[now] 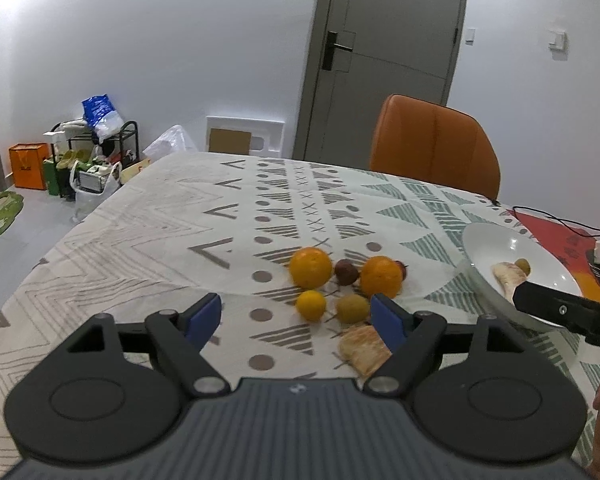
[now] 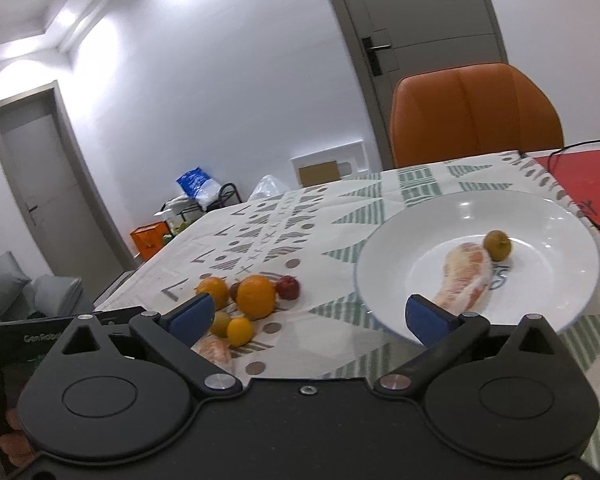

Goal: Organize fruits
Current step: 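Grasp the second pomelo segment with the right tool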

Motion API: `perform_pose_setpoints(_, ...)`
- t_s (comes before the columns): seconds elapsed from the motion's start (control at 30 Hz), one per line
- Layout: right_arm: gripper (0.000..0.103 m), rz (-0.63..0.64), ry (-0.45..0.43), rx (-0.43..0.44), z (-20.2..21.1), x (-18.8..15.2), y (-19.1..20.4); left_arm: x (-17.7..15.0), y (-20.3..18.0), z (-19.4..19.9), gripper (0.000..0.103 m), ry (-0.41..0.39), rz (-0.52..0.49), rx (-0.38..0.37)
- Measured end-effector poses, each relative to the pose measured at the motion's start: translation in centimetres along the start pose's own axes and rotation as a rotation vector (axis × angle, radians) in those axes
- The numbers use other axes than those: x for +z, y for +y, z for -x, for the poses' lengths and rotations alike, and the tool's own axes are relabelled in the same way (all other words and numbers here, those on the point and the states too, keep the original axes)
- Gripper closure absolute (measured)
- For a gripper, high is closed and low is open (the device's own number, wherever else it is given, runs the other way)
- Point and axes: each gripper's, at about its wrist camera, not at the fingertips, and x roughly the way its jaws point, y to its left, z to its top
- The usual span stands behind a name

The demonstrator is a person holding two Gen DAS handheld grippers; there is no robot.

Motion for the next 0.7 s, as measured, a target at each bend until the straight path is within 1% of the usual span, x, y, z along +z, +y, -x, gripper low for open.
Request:
perform_pose_setpoints(0.23, 0.002, 0.050, 0.028, 0.033, -1.2, -0.6, 2.0, -0.5, 1.6, 0.0, 0.023, 0.008, 0.011, 0.010)
perform_pose_setpoints(0.3, 0.006, 0.062, 0.041, 0.041, -1.6, -0.7, 2.5, -0.6, 2.0, 0.1, 0.023, 0.007, 0.013, 0.012)
perform_pose_setpoints(0.37, 0.013, 0.073, 0.055, 0.050, -2.0, -0.8, 3.0, -0.8, 2.3, 0.1, 0.023, 0.007, 0.016, 0.013)
perform_pose_setpoints(0.7, 0.031, 0.109, 0.121, 0.084, -4.0, -1.8, 5.1, -1.3, 3.7, 0.3, 0.023, 0.013, 0.037, 0.012)
